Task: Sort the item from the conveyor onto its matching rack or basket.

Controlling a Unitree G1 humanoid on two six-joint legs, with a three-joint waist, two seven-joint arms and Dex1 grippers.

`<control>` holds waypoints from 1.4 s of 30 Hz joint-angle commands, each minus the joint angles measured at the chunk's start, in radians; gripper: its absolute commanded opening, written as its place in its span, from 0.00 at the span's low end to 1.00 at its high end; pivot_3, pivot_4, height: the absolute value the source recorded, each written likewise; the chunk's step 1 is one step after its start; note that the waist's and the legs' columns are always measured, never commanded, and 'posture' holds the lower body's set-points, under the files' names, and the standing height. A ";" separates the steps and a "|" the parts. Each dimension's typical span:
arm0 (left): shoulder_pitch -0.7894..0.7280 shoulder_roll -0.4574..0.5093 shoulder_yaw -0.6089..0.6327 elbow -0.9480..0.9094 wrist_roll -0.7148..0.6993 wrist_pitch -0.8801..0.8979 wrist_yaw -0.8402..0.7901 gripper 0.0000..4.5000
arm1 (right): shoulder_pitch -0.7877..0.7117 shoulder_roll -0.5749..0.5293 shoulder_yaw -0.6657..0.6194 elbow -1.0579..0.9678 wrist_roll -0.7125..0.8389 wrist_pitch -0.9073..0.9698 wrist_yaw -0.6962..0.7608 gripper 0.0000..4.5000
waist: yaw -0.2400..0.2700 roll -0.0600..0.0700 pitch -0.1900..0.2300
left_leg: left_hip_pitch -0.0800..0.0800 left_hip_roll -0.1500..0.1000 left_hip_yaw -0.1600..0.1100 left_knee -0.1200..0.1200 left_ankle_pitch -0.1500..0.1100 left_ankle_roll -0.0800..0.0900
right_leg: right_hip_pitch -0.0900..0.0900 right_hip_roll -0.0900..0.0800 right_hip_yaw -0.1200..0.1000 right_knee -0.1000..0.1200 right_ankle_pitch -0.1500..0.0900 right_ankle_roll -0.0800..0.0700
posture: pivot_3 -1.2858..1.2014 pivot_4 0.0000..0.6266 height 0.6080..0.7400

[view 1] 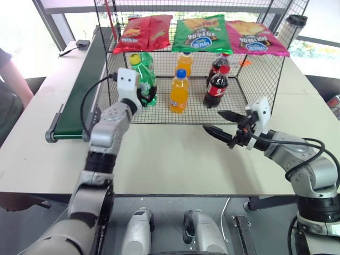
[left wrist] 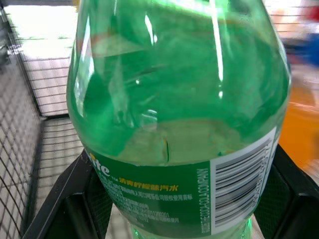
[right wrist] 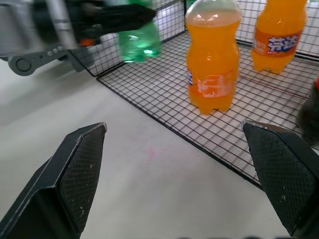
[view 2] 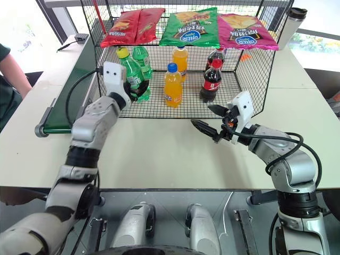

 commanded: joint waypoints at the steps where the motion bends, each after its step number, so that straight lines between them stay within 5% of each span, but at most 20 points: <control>1: -0.118 -0.031 0.000 0.213 0.074 -0.226 0.024 0.66 | 0.029 0.012 -0.038 -0.074 0.026 -0.001 -0.034 1.00 | 0.001 0.000 0.000 | 0.000 0.000 0.000 0.000 0.000 0.000 | 0.000 0.000 0.000 0.000 0.000 0.000 | 0.52 0.24 1.00; 8: -0.249 -0.050 -0.006 0.576 0.208 -0.421 0.198 0.66 | 0.079 0.023 -0.062 -0.132 0.047 0.009 -0.086 1.00 | -0.002 -0.001 0.000 | 0.000 0.000 0.001 0.000 0.000 0.000 | 0.000 -0.001 0.000 -0.001 0.000 0.001 | 0.52 0.24 1.00; 16: -0.251 -0.077 0.034 0.700 0.209 -0.486 0.246 0.66 | 0.079 0.021 -0.054 -0.128 0.055 0.005 -0.098 1.00 | 0.000 -0.001 0.000 | 0.000 0.000 0.001 0.000 0.000 0.000 | 0.000 -0.002 0.000 0.000 0.000 0.001 | 0.52 0.24 1.00; 17: -0.249 -0.076 0.036 0.703 0.210 -0.489 0.251 0.88 | 0.077 0.020 -0.053 -0.125 0.055 0.005 -0.098 1.00 | 0.000 -0.001 0.000 | 0.000 0.000 0.001 0.000 0.000 0.000 | 0.000 -0.002 0.000 0.000 0.001 0.001 | 0.52 0.24 1.00; 18: -0.246 -0.076 0.040 0.704 0.207 -0.490 0.249 0.96 | 0.075 0.019 -0.051 -0.123 0.054 0.005 -0.097 1.00 | 0.000 -0.001 0.000 | 0.000 0.000 0.001 0.000 0.000 0.000 | 0.000 -0.002 0.000 0.000 0.001 0.001 | 0.52 0.24 1.00; 25: -0.228 -0.070 0.047 0.676 0.216 -0.491 0.250 0.98 | 0.067 0.019 -0.041 -0.112 0.051 0.002 -0.087 1.00 | -0.001 -0.001 0.000 | 0.000 0.000 0.001 0.000 0.000 0.000 | 0.000 -0.002 0.000 0.000 0.001 0.001 | 0.52 0.24 1.00; 31: -0.175 -0.072 0.056 0.520 0.194 -0.421 0.237 0.98 | 0.071 0.023 -0.032 -0.109 0.047 -0.001 -0.079 1.00 | -0.002 0.000 0.000 | 0.000 0.000 0.001 0.000 0.000 0.000 | 0.000 -0.002 0.000 0.000 0.001 0.001 | 0.52 0.24 1.00; 42: 0.130 -0.034 -0.018 -0.261 0.208 0.033 0.127 0.98 | 0.085 0.027 -0.019 -0.120 0.046 0.001 -0.078 1.00 | -0.003 0.000 0.000 | 0.001 0.000 0.000 0.001 0.000 0.000 | 0.001 -0.001 0.000 0.002 0.001 0.001 | 0.52 0.24 1.00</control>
